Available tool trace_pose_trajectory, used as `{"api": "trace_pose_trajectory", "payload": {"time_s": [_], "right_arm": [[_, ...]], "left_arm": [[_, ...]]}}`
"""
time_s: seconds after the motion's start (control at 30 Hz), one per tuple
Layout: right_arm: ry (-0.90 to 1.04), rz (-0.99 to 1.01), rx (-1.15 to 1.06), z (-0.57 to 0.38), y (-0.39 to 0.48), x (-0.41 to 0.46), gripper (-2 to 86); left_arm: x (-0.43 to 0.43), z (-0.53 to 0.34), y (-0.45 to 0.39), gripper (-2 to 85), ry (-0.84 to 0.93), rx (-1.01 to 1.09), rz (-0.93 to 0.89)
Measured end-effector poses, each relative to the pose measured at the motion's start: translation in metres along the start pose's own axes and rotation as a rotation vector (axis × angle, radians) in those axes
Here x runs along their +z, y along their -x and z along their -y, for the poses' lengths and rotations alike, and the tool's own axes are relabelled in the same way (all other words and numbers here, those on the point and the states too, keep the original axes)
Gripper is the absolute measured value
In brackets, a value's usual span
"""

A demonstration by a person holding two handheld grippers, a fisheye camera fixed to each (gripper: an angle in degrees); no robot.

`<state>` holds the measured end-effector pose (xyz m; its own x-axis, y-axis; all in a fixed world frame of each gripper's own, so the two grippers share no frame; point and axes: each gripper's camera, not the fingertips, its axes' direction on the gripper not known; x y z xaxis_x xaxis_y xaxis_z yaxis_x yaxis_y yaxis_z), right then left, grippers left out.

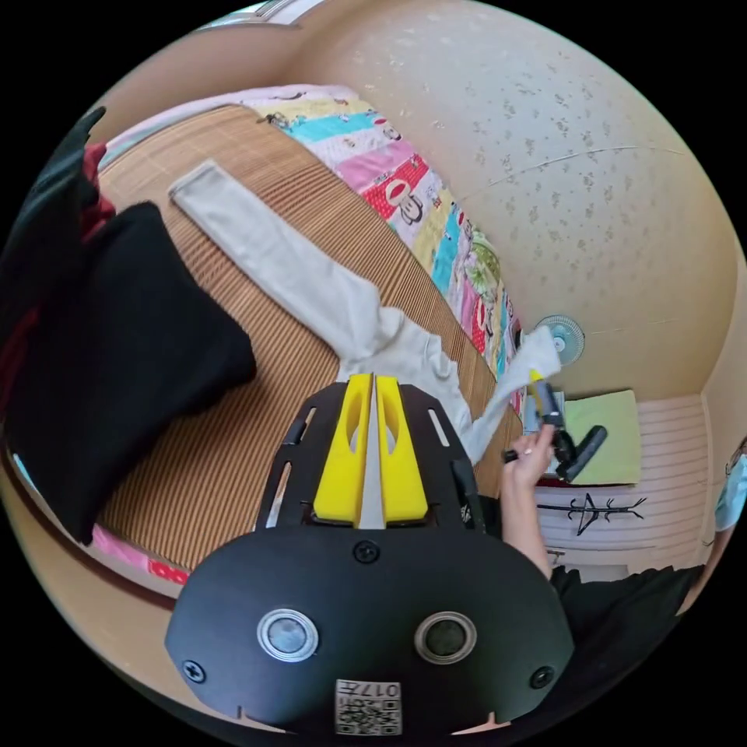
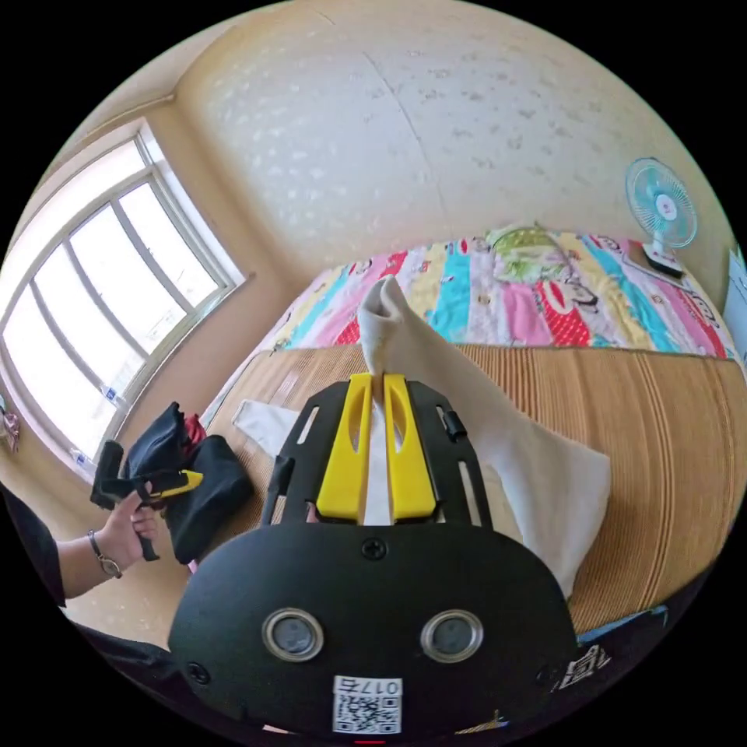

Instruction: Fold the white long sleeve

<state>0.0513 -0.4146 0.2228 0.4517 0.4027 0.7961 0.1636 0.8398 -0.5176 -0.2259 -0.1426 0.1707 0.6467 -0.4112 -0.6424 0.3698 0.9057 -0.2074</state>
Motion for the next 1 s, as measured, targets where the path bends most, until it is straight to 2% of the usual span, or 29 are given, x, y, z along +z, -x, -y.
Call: {"api": "trace_pose_trajectory", "payload": {"time_s": [0.03, 0.1, 0.17, 0.3, 0.43, 0.53, 0.6, 0.63, 0.77, 0.83, 1.0], "right_arm": [[0.061, 0.000, 0.005, -0.010, 0.002, 0.027, 2.7], [0.353, 0.002, 0.025, -0.061, 0.002, 0.128, 2.5], [0.485, 0.059, -0.014, -0.096, 0.003, 0.164, 2.2], [0.445, 0.042, -0.080, -0.124, -0.001, 0.126, 1.4], [0.411, -0.018, -0.075, -0.147, -0.024, 0.078, 1.0], [0.451, -0.066, -0.026, -0.170, -0.055, 0.065, 0.8], [0.527, -0.087, 0.038, -0.187, -0.077, 0.073, 0.7], [0.547, -0.085, 0.045, -0.189, -0.080, 0.075, 0.7], [0.570, -0.127, -0.029, -0.197, -0.061, 0.075, 0.7], [0.585, -0.155, -0.037, -0.201, -0.055, 0.079, 0.7], [0.602, -0.104, -0.005, -0.214, -0.059, 0.090, 0.6]], "left_arm": [[-0.002, 0.009, 0.003, 0.6, -0.018, 0.012, 0.001], [-0.002, 0.019, 0.010, 2.1, -0.042, 0.015, 0.002], [0.004, 0.032, 0.025, 4.5, -0.061, -0.012, -0.015], [0.009, 0.065, 0.053, 6.7, -0.079, -0.058, -0.014], [0.004, 0.126, 0.087, 8.5, -0.068, -0.086, 0.065], [0.007, 0.166, 0.119, 9.7, -0.069, -0.182, 0.132], [0.023, 0.184, 0.141, 10.5, -0.012, -0.285, 0.166], [0.036, 0.191, 0.154, 11.3, 0.038, -0.358, 0.243], [0.064, 0.190, 0.177, 10.7, 0.036, -0.444, 0.353], [0.066, 0.184, 0.176, 9.9, -0.023, -0.433, 0.329], [0.072, 0.163, 0.180, 3.9, -0.110, -0.367, 0.091]]}}
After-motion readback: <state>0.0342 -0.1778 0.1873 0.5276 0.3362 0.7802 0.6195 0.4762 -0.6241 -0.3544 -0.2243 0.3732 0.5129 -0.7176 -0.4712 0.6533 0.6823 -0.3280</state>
